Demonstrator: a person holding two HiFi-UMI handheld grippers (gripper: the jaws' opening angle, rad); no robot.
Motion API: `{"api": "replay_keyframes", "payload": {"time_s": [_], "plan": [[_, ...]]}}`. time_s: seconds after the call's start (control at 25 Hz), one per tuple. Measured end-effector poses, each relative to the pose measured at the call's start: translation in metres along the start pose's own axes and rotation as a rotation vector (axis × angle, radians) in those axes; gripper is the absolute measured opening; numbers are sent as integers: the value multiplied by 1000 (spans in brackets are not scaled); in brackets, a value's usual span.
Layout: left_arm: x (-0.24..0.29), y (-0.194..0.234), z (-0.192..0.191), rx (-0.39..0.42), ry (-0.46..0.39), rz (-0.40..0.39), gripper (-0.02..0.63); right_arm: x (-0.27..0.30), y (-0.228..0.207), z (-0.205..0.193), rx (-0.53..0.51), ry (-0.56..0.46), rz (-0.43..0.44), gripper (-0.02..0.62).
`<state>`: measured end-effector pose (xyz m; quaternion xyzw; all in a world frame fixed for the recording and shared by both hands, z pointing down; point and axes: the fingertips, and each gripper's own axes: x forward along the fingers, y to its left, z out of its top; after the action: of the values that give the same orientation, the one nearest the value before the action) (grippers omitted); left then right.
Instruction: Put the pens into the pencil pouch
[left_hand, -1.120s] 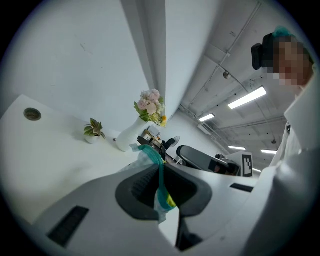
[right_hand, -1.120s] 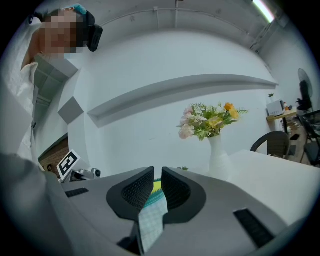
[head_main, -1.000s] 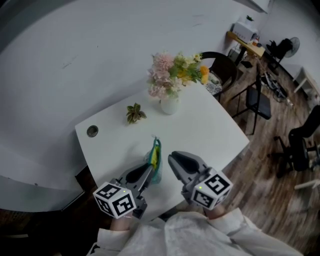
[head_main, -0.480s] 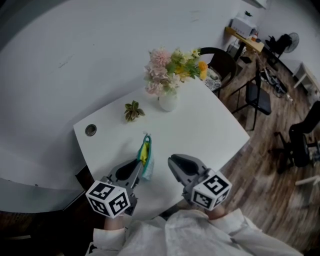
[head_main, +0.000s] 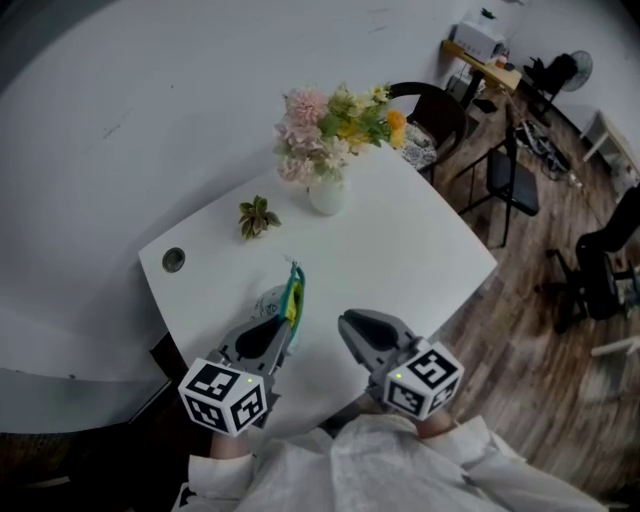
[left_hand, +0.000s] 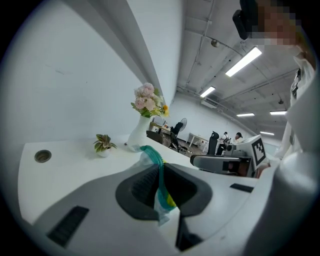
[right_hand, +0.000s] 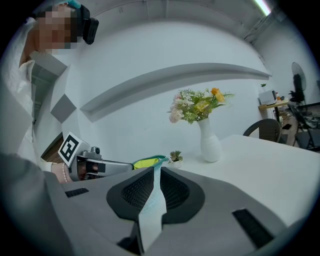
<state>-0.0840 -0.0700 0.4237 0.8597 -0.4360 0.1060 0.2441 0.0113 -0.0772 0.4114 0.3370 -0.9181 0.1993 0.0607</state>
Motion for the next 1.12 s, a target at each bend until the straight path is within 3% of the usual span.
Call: {"api": "replay_keyframes", "payload": {"time_s": [0.56, 1.12], "plan": [[54, -36, -36, 45, 128, -92, 32, -20, -20, -38, 15, 103, -43, 26], [88, -48, -75, 34, 257, -100, 32, -31, -47, -78, 79, 215, -112, 23]]}}
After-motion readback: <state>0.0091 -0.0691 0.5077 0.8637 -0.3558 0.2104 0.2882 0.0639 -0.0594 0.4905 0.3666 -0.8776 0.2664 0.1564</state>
